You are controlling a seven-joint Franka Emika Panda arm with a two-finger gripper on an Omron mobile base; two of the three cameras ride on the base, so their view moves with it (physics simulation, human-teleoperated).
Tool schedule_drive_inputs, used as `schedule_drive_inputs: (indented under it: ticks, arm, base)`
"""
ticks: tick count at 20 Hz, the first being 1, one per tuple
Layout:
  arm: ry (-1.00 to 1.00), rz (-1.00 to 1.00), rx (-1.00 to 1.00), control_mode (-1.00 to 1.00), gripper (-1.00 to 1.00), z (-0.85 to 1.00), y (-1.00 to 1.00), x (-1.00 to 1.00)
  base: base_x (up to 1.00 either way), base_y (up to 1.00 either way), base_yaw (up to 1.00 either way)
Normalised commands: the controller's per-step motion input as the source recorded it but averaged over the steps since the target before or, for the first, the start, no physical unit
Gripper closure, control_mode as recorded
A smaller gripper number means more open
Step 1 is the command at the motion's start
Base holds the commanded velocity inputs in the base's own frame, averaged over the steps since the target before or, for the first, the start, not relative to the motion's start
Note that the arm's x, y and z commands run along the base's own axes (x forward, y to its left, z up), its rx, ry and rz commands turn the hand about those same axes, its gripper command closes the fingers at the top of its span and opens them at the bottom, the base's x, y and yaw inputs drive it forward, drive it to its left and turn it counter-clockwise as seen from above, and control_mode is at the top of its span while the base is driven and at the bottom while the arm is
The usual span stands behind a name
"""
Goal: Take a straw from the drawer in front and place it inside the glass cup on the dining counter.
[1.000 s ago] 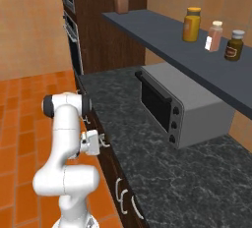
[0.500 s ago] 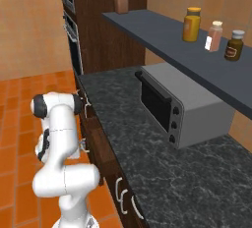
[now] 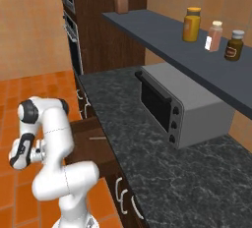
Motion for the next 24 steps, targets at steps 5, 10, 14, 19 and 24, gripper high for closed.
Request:
schedule_drive_inputs:
  ticks: [5,10,14,19,24]
  arm:
    - [0.04,0.0,0.0,-1.0,-1.0,0.0,1.0,-0.48]
    - [0.08,0.0,0.01,-1.0,-1.0,0.31,0.67,-0.3]
    - [0.16,0.0,0.19,-1.0,-1.0,0.79,0.03,-0.46]
    - [0.1,0.0,0.34,-1.0,-1.0,1.0,-0.59,-0.5]
    - [0.12,0.0,0.41,-1.0,-1.0,1.0,-0.98,-0.02]
  base:
    - [0.0,0.0,0.0]
    - [0.0,0.0,0.0]
    - [0.0,0.0,0.0]
    - [0.0,0.0,0.0]
    - [0.0,0.0,0.0]
